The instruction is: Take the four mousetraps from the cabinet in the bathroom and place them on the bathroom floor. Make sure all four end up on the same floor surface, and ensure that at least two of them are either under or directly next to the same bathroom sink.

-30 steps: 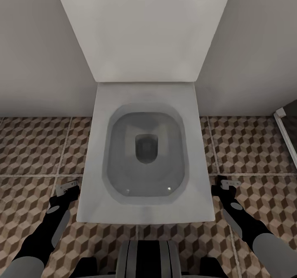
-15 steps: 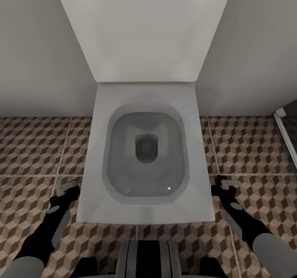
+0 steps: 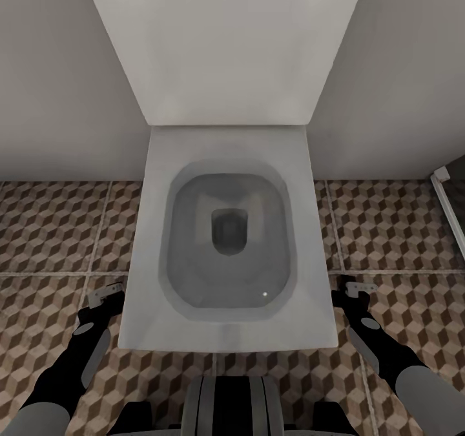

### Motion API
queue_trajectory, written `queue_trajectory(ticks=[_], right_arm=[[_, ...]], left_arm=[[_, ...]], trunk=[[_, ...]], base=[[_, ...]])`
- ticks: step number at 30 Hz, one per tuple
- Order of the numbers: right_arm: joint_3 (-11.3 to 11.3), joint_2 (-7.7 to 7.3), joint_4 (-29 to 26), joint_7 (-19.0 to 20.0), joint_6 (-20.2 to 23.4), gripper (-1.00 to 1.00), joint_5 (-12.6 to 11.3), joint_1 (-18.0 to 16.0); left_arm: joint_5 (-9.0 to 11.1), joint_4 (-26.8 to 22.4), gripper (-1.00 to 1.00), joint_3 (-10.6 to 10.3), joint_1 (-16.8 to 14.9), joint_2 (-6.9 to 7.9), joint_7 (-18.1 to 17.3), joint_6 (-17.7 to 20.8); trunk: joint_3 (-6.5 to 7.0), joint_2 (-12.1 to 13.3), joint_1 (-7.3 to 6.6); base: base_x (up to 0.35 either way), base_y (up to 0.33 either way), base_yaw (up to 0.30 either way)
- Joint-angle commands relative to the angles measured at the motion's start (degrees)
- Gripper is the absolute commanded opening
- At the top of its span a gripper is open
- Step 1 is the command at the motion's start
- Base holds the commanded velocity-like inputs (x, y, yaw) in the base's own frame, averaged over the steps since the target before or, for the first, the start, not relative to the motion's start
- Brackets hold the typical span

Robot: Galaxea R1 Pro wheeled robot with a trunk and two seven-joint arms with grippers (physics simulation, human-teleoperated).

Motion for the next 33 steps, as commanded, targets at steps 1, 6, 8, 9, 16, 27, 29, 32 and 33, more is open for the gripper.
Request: queue_trajectory(ticks=[1,6,8,9,16,27,29,32,33], right_arm=[[0.45,-0.07,0.00,-0.18,-0.28,-1.00,-0.66,-0.03],[0.44,-0.07,0.00,-0.14,-0.31,-1.00,-0.66,-0.04],[0.43,-0.07,0.00,-0.12,-0.30,-1.00,-0.66,-0.05],[0.43,-0.07,0.00,-0.12,-0.29,-1.00,-0.66,-0.04],[0.45,-0.07,0.00,-0.11,-0.28,-1.00,-0.66,-0.04],[0.49,-0.07,0.00,-0.13,-0.25,-1.00,-0.72,-0.05],[0.50,-0.07,0.00,-0.12,-0.25,-1.00,-0.65,-0.03],[0.49,-0.07,0.06,-0.11,-0.32,-1.00,-0.66,-0.03],[0.48,-0.07,0.07,-0.11,-0.32,-1.00,-0.66,-0.03]], left_arm=[[0.36,-0.11,-1.00,-0.08,0.01,0.02,0.44,0.29],[0.36,-0.11,-1.00,-0.08,0.04,0.01,0.44,0.29],[0.36,-0.11,-1.00,-0.08,0.01,0.01,0.44,0.29],[0.36,-0.11,-1.00,-0.08,0.01,0.01,0.44,0.29],[0.36,-0.11,-1.00,-0.83,0.00,0.01,0.44,0.29],[0.36,-0.11,-1.00,-2.87,0.00,0.10,0.53,0.29],[0.36,-0.11,-1.00,-2.88,-0.01,0.10,0.53,0.29],[0.36,-0.11,-1.00,-2.89,0.01,0.10,0.53,0.29],[0.36,-0.11,-1.00,-2.89,0.00,0.10,0.53,0.29]], trunk=[[-0.03,-0.01,-0.01],[-0.03,-0.01,-0.01],[-0.03,-0.01,-0.01],[-0.03,-0.01,-0.01],[-0.03,-0.01,-0.01],[-0.03,-0.01,-0.01],[-0.03,-0.01,-0.01],[-0.03,-0.01,-0.01],[-0.03,-0.01,-0.01]], base=[[0.000,0.000,0.000],[0.000,0.000,0.000],[0.000,0.000,0.000],[0.000,0.000,0.000],[0.000,0.000,0.000],[0.000,0.000,0.000],[0.000,0.000,0.000],[0.000,0.000,0.000],[0.000,0.000,0.000]])
